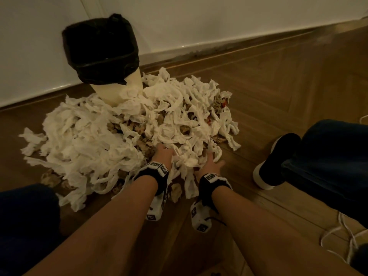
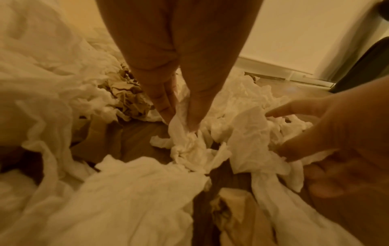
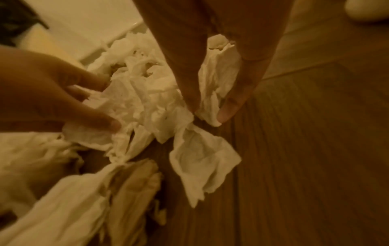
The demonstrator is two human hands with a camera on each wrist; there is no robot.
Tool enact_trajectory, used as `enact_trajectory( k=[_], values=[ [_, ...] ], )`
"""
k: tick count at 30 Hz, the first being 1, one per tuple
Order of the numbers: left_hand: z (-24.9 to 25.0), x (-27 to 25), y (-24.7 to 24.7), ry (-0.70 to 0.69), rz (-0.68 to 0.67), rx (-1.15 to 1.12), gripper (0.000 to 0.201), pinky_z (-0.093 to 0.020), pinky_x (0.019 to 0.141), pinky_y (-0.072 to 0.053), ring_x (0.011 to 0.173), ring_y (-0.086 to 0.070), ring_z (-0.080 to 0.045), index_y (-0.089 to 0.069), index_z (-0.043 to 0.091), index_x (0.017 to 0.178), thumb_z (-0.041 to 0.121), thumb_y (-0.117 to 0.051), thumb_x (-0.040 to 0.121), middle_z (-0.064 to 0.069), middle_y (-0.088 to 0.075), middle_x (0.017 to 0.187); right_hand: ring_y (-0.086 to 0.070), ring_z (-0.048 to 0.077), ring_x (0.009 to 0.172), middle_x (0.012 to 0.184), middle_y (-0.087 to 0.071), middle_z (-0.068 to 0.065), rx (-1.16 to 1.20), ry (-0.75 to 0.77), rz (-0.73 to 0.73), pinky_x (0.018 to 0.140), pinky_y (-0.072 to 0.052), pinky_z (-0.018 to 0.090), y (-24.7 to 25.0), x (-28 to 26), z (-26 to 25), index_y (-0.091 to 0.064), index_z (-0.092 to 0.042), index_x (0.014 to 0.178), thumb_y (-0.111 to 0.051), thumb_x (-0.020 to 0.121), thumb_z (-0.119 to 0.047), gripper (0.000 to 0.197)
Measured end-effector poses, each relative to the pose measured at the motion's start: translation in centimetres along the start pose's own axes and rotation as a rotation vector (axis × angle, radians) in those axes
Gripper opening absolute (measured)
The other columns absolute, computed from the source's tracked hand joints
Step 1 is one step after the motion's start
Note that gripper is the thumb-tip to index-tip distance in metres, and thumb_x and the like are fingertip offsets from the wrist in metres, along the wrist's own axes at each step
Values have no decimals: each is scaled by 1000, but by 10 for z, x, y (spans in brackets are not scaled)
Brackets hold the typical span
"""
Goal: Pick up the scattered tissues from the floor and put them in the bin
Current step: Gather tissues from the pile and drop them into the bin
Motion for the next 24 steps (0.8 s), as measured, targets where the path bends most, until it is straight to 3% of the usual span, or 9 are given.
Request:
enact_trajectory(
  k=[3, 6, 8, 11, 15, 18, 19, 21, 24],
  values=[
    [-5, 2, -2, 24, -55, -9, 45, -40, 88, -51, 97, -56, -35, -43, 23, 131, 7, -53, 90, -14, -22, 136, -50, 42, 111, 145, -11, 16, -63, 63, 17, 89, -45, 39, 0, 2, -2, -37, -30, 136, -58, 89, -26, 52],
    [-8, 1, -2, 59, -92, 57, 39, -40, 90, -49, 102, -54, -36, -42, 27, 131, 25, -51, 93, -13, -25, 136, -49, 39, 118, 144, -21, 16, -88, 68, 28, 96, -45, 37, 0, 4, 0, -47, -19, 130, -47, 95, -14, 36],
    [-10, 2, -2, 34, -93, 84, 36, -38, 89, -46, 106, -53, -35, -45, 21, 130, 21, -49, 94, -14, -36, 134, -49, 35, 120, 141, -35, 16, -73, 66, 57, 98, -44, 35, 2, 6, 1, -53, -12, 127, -44, 96, -13, 32],
    [-10, 3, 3, 47, -30, 39, 24, -33, 86, -48, 102, -57, -29, -60, 7, 111, 15, -42, 97, -13, -58, 117, -56, 30, 110, 123, -57, 14, 68, 22, 76, 85, -47, 31, 6, 6, 7, -60, -9, 118, -49, 94, -15, 26],
    [-11, 1, 17, 109, 76, -35, 28, -30, 84, -47, 95, -60, -25, -67, 3, 103, 11, -42, 98, -9, -64, 98, -58, 23, 90, 117, -62, 10, 462, -104, 26, 60, -45, 27, 13, 4, 19, -59, -18, 117, -54, 93, -26, 26],
    [-15, 3, 24, 146, 156, -266, 23, -35, 82, -46, 100, -59, -31, -64, 2, 108, 11, -46, 95, -14, -63, 107, -59, 25, 93, 112, -62, 12, 725, -181, -54, 84, -51, 37, 15, 3, 18, -54, -10, 127, -56, 93, -29, 40],
    [-16, 3, 26, 154, 166, -344, 24, -36, 81, -46, 102, -58, -33, -62, 2, 110, 11, -45, 95, -16, -62, 113, -58, 23, 85, 101, -62, 12, 806, -185, -85, 85, -51, 36, 16, 1, 16, -55, -7, 124, -56, 93, -26, 36],
    [-16, 2, 30, 185, 166, -440, 28, -36, 83, -44, 107, -55, -35, -56, 3, 118, 12, -42, 96, -18, -58, 121, -52, 16, 67, 78, -56, 4, 926, -182, -143, 69, -48, 30, 19, -5, 9, -58, -9, 97, -50, 95, -23, 16],
    [-15, 1, 36, 206, 151, -574, 35, -39, 97, -42, 118, -50, -35, -47, 2, 130, 13, -38, 98, -19, -51, 132, -40, 16, 56, 51, -52, 4, 1192, -242, -188, 53, -35, 28, 21, -12, 4, -47, -11, 69, -37, 96, -14, 29]
  ],
)
Point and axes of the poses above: each hand's wrist, its own x-axis towards the middle knuckle, its own y-axis out of the back of the hand, z = x × y, the point moved 2 cm from there along x, towards the middle knuckle
